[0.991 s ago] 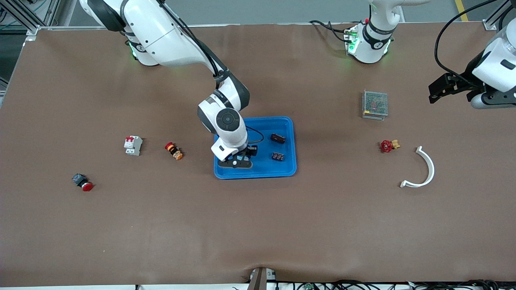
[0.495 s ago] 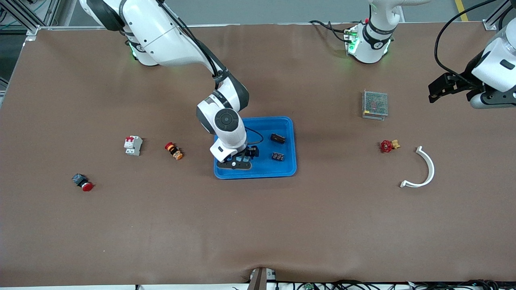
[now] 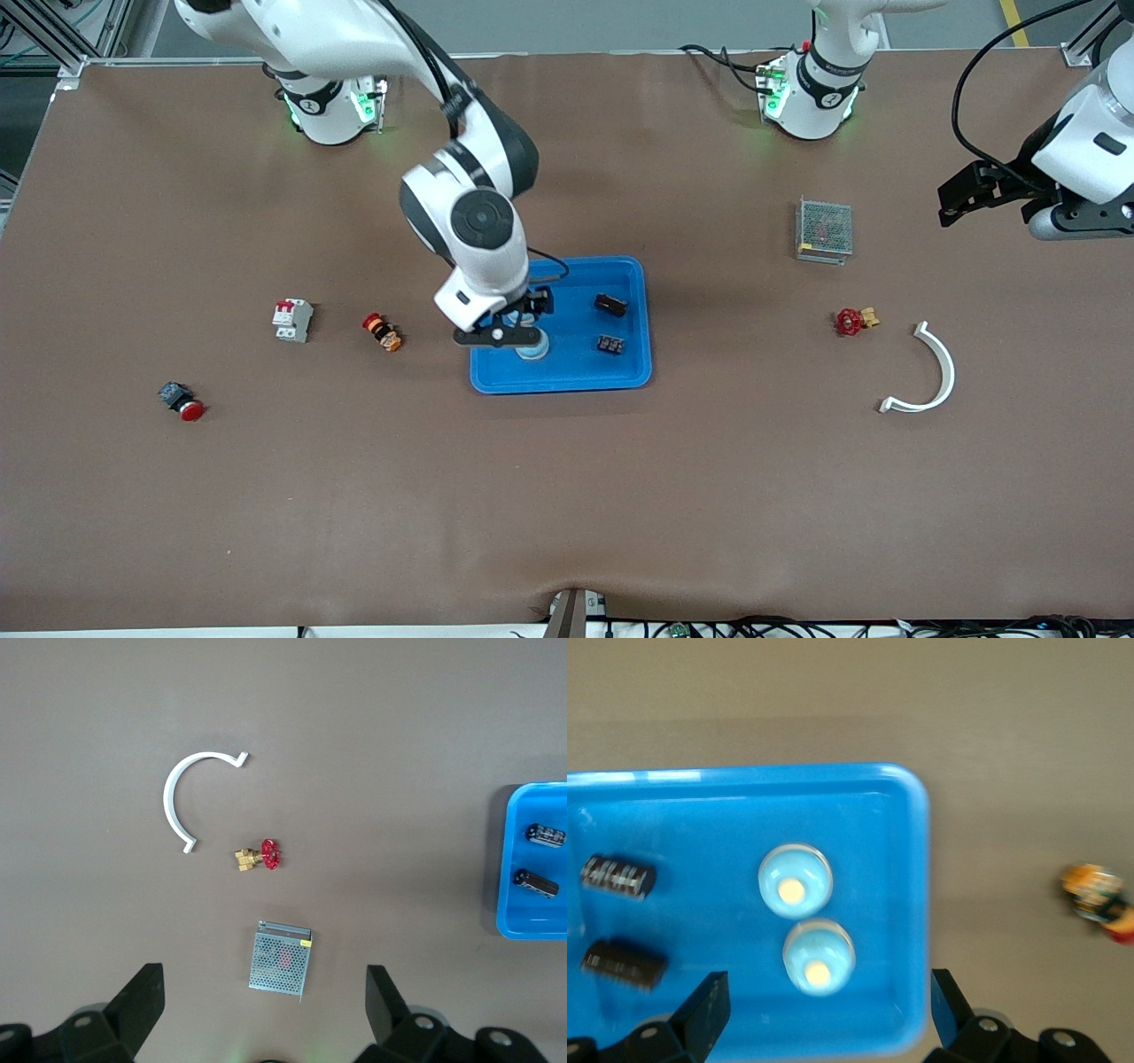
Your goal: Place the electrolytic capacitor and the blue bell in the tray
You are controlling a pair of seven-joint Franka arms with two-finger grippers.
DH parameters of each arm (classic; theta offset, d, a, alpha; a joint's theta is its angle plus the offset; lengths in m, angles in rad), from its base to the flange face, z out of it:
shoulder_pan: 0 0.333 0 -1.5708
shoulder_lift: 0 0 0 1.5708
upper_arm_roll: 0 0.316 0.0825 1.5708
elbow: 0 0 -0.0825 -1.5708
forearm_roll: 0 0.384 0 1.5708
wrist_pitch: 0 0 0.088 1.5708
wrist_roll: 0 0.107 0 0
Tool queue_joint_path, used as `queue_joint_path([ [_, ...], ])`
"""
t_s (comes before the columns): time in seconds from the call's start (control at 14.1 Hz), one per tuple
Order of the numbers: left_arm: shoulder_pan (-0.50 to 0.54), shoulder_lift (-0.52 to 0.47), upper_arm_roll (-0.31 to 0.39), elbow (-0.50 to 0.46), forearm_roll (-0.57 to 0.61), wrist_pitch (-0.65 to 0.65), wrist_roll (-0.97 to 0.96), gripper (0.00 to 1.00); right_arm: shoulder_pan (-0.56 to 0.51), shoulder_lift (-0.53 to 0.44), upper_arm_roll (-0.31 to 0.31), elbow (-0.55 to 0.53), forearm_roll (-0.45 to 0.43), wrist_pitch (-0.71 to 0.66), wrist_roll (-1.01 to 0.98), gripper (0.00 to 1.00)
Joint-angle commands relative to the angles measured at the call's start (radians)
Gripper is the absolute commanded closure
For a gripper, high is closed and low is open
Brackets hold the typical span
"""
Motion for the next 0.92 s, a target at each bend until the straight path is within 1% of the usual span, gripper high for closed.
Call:
queue_joint_path([
  [0.0, 0.005, 0.008, -0.002, 0.018, -0.023, -0.018, 0.025, 0.0, -0.022, -0.13, 0.008, -0.043, -0.001, -0.101, -0.041, 0.0],
  [0.14, 0.005, 0.008, -0.002, 0.018, -0.023, -0.02, 0.025, 0.0, -0.027, -0.211, 0.008, -0.043, 0.001, -0.187, -0.055, 0.0],
  [0.35, 0.0, 0.008, -0.004, 0.014, -0.024, -0.02, 0.025, 0.0, -0.066, -0.325, 0.008, -0.048, 0.007, -0.302, -0.139, 0.0],
  [0.64, 0.0, 0.005, -0.004, 0.015, -0.024, -0.02, 0.025, 0.0, -0.177, -0.446, 0.006, -0.048, 0.015, -0.422, -0.327, 0.0],
  [0.85, 0.005, 0.002, -0.002, 0.015, -0.026, -0.024, 0.025, 0.0, -0.259, -0.503, 0.005, -0.066, 0.013, -0.457, -0.421, 0.0],
])
